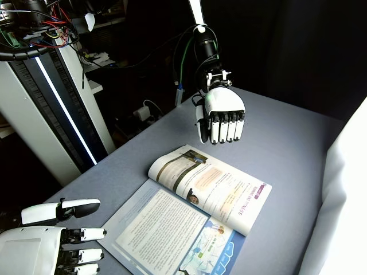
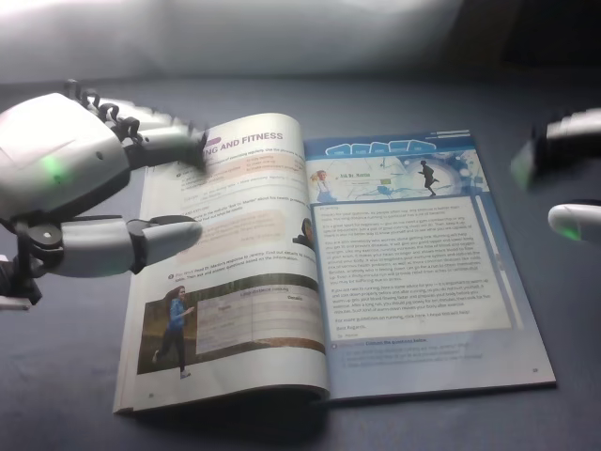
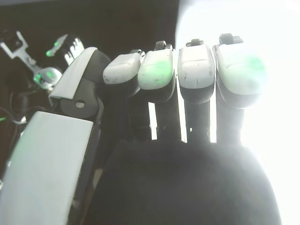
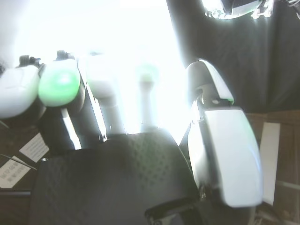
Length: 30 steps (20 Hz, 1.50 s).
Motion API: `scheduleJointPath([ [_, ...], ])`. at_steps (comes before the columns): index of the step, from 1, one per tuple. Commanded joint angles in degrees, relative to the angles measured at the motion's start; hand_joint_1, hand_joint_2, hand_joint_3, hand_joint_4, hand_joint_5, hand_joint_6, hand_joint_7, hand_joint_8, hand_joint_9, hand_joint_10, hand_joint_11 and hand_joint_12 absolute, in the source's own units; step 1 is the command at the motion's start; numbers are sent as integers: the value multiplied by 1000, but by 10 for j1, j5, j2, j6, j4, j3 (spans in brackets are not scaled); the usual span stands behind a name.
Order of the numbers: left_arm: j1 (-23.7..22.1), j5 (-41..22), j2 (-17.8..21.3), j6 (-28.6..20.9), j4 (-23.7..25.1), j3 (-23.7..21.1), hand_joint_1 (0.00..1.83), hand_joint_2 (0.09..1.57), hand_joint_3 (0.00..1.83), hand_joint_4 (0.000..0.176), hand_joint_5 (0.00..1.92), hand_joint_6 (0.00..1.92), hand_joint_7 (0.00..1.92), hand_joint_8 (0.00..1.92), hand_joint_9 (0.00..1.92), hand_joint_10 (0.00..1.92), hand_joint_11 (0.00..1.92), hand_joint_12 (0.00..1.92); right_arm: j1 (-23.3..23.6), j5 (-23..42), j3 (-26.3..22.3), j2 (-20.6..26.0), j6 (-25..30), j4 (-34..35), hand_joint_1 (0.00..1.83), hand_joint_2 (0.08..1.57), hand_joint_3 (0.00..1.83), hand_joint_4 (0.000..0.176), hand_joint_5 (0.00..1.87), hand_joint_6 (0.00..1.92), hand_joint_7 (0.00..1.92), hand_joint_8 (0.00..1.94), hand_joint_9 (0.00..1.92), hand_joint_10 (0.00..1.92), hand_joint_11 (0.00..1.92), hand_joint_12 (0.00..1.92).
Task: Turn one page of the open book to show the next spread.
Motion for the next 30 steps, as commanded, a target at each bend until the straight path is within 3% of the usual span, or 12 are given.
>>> scheduleJointPath([
  [1,-6,-66,1,-3,-15,2,184,1290,32,0,0,0,0,0,0,0,0,0,3,67,2,2,4,21,444,1272,30,0,0,0,0,0,0,0,0,0],
  [11,-3,-72,10,-11,5,-8,135,1277,0,0,0,0,0,0,0,0,0,0,3,67,-12,11,5,7,428,1269,7,0,0,0,0,0,0,0,0,0],
  [16,13,-82,34,-12,12,-25,104,1242,0,0,13,4,0,0,0,0,0,0,-2,78,-40,35,5,-5,255,1281,9,0,10,4,0,0,0,0,8,4],
  [18,16,-83,38,-12,12,-28,74,1247,0,0,10,4,12,5,0,0,0,0,-4,78,-54,46,8,-17,327,1316,0,0,133,16,74,21,44,23,0,713],
  [19,17,-82,38,-12,12,-28,57,1252,0,0,5,2,20,7,0,0,0,0,-6,78,-59,51,11,-22,363,1310,0,0,181,28,114,19,76,42,0,888],
  [22,17,-79,38,-12,12,-28,71,1259,0,0,46,17,59,19,15,6,0,0,-18,78,-70,60,25,-39,363,1311,0,0,259,50,216,34,153,84,0,1012],
  [26,17,-77,41,-12,12,-28,101,1265,2,0,1,0,4,0,0,0,0,0,-57,78,-85,76,41,-44,296,1306,0,0,133,4,116,2,69,129,0,784],
  [27,16,-76,42,-12,12,-28,78,1267,3,0,0,0,0,0,0,0,0,0,-67,78,-90,82,42,-44,283,1302,0,0,98,9,64,5,34,115,0,607],
  [28,16,-75,42,-11,13,-27,78,1256,0,0,0,0,0,0,0,0,0,0,-83,75,-95,88,44,-43,195,1302,1,0,25,1,12,0,6,22,0,142],
  [30,14,-71,42,-11,14,-27,158,1237,0,0,0,0,0,0,0,0,0,0,-104,73,-97,94,50,-39,204,1286,0,0,0,0,0,0,0,0,0,5],
])
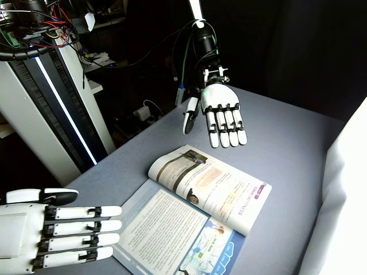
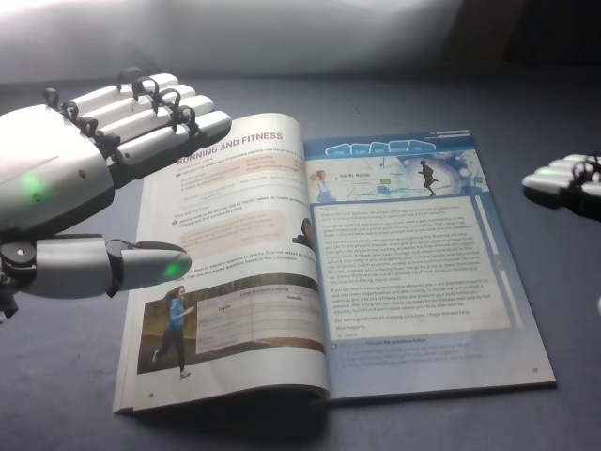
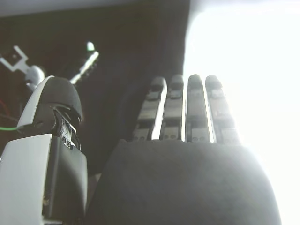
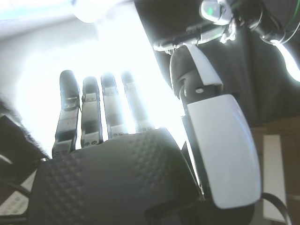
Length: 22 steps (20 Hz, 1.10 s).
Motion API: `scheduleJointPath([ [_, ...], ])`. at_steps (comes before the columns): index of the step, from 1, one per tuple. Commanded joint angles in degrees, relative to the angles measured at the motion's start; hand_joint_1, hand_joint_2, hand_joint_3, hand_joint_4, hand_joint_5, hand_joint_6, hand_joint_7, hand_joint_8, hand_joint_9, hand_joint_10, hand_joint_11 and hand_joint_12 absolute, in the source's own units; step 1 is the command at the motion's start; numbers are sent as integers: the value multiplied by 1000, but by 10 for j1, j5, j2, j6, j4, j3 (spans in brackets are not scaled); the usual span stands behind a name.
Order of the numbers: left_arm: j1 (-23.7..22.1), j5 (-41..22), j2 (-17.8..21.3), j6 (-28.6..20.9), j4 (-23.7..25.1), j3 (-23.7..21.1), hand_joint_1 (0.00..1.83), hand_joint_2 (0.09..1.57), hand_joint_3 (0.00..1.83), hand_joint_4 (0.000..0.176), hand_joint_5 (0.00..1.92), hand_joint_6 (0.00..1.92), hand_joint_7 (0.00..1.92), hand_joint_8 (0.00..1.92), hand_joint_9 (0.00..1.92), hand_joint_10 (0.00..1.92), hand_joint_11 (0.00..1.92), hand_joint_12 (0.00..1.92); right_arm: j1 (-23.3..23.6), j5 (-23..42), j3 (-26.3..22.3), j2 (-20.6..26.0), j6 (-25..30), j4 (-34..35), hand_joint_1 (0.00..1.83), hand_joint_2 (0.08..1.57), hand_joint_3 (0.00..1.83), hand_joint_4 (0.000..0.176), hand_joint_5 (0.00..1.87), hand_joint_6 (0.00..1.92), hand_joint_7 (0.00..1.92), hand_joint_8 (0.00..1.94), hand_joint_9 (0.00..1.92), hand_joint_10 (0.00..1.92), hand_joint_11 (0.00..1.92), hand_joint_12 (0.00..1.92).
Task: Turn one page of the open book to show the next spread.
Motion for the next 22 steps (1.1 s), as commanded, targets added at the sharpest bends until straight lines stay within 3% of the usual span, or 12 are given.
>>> scheduleJointPath([
  [1,-8,-57,6,-2,-15,-1,131,1238,0,0,0,0,0,0,0,0,0,0,-3,59,-2,4,11,19,227,1295,0,0,0,0,0,0,0,0,0,0],
  [7,-16,-34,5,-12,10,-1,111,1239,0,0,0,0,0,0,0,0,0,0,-18,31,-4,3,35,-6,179,1298,2,0,0,0,0,0,0,0,0,0],
  [9,-17,-20,6,-21,23,-1,17,1249,1,0,0,0,0,0,0,0,0,0,-17,18,-3,2,44,-20,188,1301,2,0,0,0,0,0,0,0,0,0],
  [16,-26,-12,6,-21,28,2,97,1248,0,0,0,0,0,0,0,0,0,0,-15,-16,12,-20,79,-72,169,1280,0,0,0,0,0,0,0,0,0,0],
  [22,-26,-11,5,-21,26,4,112,1242,0,0,0,0,0,0,0,0,0,0,26,-54,28,-45,85,-113,125,1270,0,0,0,0,0,0,0,0,0,0],
])
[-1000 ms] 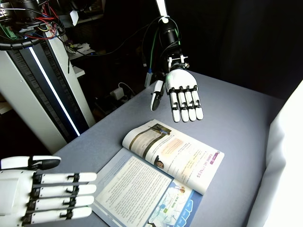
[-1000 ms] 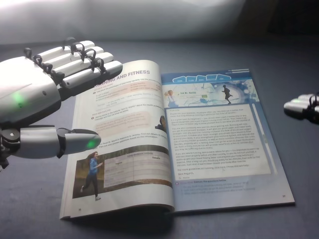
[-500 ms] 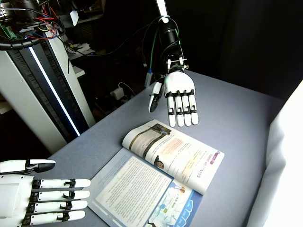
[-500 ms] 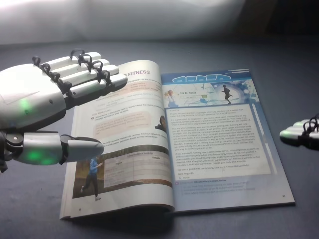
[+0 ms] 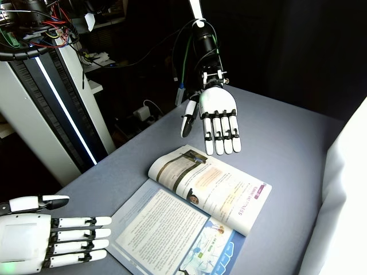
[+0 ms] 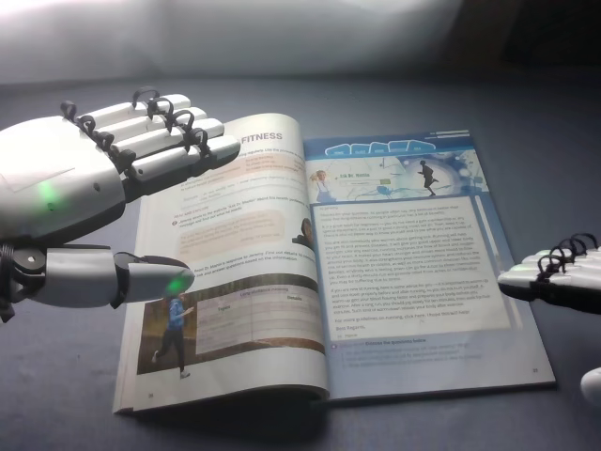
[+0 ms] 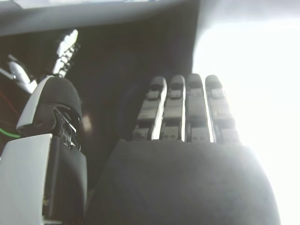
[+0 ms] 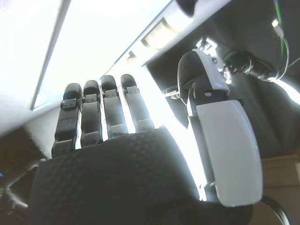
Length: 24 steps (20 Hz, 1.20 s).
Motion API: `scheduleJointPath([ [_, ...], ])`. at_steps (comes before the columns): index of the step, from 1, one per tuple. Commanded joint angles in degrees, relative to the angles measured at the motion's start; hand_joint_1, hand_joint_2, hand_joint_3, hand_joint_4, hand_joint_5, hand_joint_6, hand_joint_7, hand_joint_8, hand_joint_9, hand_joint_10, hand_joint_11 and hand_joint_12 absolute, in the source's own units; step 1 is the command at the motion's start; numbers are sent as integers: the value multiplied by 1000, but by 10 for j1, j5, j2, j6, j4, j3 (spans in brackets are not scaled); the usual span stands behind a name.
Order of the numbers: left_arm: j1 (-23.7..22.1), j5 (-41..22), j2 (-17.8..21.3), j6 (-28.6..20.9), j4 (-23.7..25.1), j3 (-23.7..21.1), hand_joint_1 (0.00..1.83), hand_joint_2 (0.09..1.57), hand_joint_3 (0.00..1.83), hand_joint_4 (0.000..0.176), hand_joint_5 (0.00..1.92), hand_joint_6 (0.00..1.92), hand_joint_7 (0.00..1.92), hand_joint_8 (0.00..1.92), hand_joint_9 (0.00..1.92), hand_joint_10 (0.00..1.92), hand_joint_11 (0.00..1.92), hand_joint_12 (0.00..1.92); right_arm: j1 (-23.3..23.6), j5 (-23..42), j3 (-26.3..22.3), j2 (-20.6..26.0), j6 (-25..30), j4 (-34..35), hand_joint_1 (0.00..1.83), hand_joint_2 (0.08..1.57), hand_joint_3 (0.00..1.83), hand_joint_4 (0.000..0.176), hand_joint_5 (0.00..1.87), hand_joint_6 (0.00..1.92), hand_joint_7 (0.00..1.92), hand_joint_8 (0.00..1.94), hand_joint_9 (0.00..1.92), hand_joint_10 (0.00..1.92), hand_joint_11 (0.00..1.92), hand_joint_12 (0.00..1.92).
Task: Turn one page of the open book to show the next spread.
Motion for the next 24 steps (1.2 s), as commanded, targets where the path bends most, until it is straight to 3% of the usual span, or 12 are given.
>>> scheduleJointPath([
  [1,-6,-63,5,-2,-19,2,112,1242,0,0,0,0,0,0,0,0,0,0,10,36,3,-1,5,-1,125,1270,0,0,0,0,0,0,0,0,0,0],
  [4,-6,-63,5,-2,-20,4,92,1249,1,0,0,0,0,0,0,0,0,0,67,-24,1,0,7,-70,115,1260,0,0,20,7,0,0,0,0,0,0],
  [6,-6,-61,5,-2,-20,5,147,1251,0,0,0,0,0,0,0,0,0,0,77,-39,0,10,10,-84,4,1264,0,0,0,0,0,0,0,0,0,0],
  [11,-5,-56,2,-2,-25,9,187,1243,0,0,0,0,0,0,0,0,0,0,99,-89,-17,39,-33,-96,57,1276,0,0,0,0,0,0,0,0,0,0],
  [12,-5,-55,2,-1,-27,10,185,1246,0,0,0,0,0,0,0,0,0,0,106,-95,-21,44,-46,-97,143,1268,0,0,7,2,0,0,0,0,0,0],
  [14,-4,-54,1,0,-28,11,192,1251,1,0,0,0,0,0,0,0,0,0,114,-101,-26,49,-55,-102,72,1285,4,0,0,0,0,0,0,0,0,0],
  [19,-4,-53,1,2,-32,12,152,1251,0,0,0,0,0,0,0,0,0,0,141,-144,-34,48,-53,-160,0,1279,0,0,0,0,0,0,0,0,0,0],
  [24,-3,-53,1,3,-33,12,149,1243,0,0,0,0,0,0,0,0,0,0,159,-173,-34,49,-6,-224,0,1263,0,0,16,6,0,0,0,0,0,0],
])
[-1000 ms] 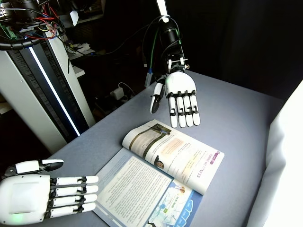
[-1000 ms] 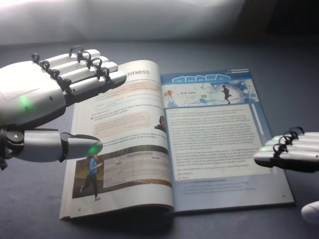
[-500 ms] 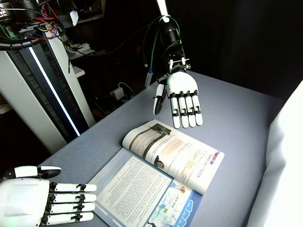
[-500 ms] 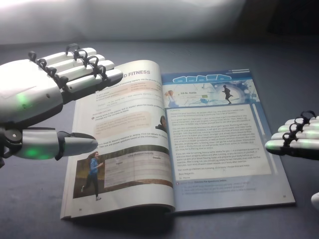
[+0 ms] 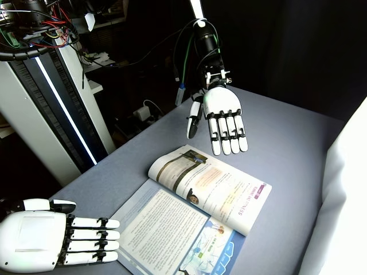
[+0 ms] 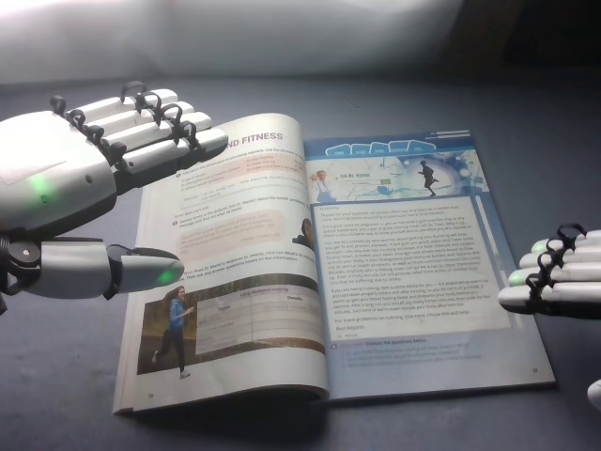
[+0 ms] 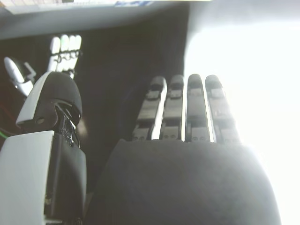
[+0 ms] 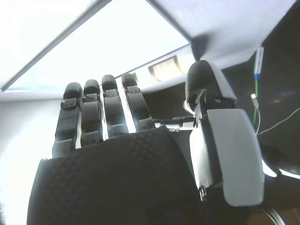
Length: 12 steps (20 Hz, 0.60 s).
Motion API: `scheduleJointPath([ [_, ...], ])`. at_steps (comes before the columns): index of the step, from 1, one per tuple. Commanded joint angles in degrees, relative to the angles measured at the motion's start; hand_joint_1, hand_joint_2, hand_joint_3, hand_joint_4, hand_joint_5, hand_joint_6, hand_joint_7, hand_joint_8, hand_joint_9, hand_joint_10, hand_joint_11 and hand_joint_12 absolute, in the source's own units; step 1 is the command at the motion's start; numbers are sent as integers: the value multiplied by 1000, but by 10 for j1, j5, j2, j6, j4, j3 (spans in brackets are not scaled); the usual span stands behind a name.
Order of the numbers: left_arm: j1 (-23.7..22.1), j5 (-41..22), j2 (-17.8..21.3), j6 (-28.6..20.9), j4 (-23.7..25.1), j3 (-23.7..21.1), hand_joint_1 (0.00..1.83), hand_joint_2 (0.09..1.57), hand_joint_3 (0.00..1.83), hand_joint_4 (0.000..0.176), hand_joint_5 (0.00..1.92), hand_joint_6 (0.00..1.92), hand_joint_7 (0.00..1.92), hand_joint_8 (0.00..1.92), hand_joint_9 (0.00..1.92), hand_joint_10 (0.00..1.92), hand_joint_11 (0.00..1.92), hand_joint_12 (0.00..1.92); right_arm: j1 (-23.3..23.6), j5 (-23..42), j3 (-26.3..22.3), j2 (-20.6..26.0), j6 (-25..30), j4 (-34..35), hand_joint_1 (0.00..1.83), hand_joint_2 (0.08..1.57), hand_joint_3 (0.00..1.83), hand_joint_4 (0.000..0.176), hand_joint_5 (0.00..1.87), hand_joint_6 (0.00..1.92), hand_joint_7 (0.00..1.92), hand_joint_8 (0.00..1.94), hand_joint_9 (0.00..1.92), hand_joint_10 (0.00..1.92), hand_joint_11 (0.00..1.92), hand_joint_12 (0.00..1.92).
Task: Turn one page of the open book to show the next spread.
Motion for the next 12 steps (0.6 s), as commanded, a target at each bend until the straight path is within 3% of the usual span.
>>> scheduleJointPath([
  [1,-3,-63,2,-1,-20,2,140,1246,0,0,0,0,0,0,0,0,0,0,6,30,-3,3,12,7,0,1258,0,0,31,13,0,0,0,0,0,0],
  [7,-2,-63,2,-1,-21,2,88,1244,0,0,0,0,0,0,0,0,0,0,6,19,-14,17,29,-18,1,1239,0,0,59,12,0,0,0,0,0,0],
  [12,-2,-66,2,-1,-22,2,37,1249,0,0,0,0,0,0,0,0,0,0,9,13,-1,-9,49,-43,1,1243,0,0,108,19,0,0,0,0,0,0],
])
